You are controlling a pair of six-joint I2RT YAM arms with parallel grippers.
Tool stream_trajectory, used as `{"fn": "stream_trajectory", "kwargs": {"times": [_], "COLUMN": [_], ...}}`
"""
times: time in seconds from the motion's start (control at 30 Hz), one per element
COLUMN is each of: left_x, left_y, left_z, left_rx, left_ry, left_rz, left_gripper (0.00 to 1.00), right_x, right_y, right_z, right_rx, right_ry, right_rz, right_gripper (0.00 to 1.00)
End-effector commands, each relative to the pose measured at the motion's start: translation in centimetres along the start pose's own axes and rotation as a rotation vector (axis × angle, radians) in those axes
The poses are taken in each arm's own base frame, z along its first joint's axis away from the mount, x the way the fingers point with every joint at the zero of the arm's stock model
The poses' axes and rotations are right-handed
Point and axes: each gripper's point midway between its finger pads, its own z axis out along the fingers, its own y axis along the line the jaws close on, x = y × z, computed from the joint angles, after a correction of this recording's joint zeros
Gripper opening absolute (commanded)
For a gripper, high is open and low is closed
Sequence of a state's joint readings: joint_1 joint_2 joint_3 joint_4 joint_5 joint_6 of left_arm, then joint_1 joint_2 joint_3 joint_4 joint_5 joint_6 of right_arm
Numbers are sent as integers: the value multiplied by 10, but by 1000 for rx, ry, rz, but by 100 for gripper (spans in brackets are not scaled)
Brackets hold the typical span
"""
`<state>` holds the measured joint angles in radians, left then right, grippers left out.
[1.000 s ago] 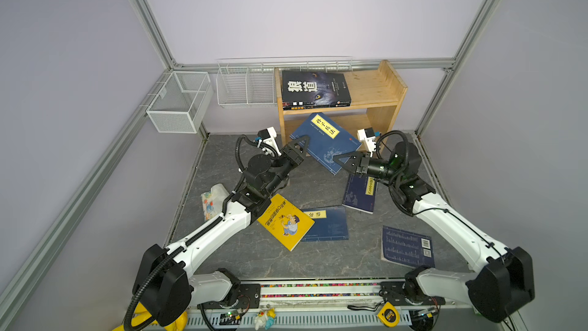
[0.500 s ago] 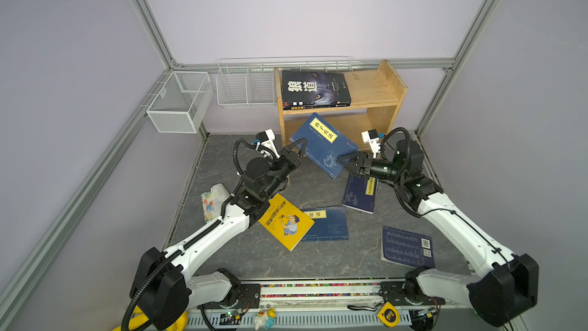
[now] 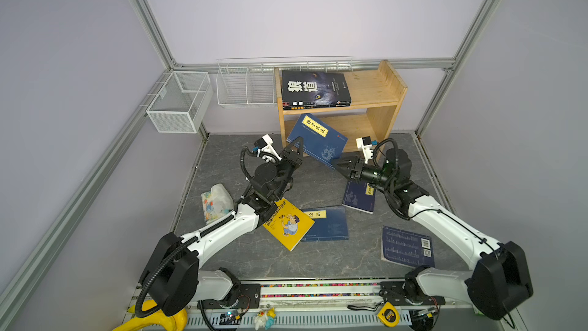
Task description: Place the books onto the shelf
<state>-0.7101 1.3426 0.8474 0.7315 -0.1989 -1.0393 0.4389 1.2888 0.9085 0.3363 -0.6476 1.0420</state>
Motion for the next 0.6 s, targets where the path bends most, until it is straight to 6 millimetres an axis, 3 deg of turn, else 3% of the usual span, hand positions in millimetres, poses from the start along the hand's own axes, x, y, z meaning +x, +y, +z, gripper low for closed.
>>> {"fn": "stream_trajectory", "kwargs": {"times": [0.0, 0.1, 0.17, 0.3, 0.57], "left_x": [-11, -10, -9, -4, 6], "left_y": [-10, -6, -5, -2, 8], "left_z": [-1, -3, -4, -5, -5], "left_rx": [50, 45, 39, 28, -1], "left_ry": [-74, -91, -97, -96, -79], "left_rz": [-57, -61, -63, -64, -59], "left_gripper": [0, 0, 0, 0, 0], "right_x": [-9, -16, -14, -22, -33], "right_y": [10, 11, -3, -9, -12], "right_z": [7, 12, 13, 14, 18], "right_rx": [-74, -102, -83, -59, -22], "right_ry": [-45, -72, -83, -118, -125], "right_rz": [-3, 21, 48, 47, 34], "right_gripper": [53, 48, 44, 40, 20]}}
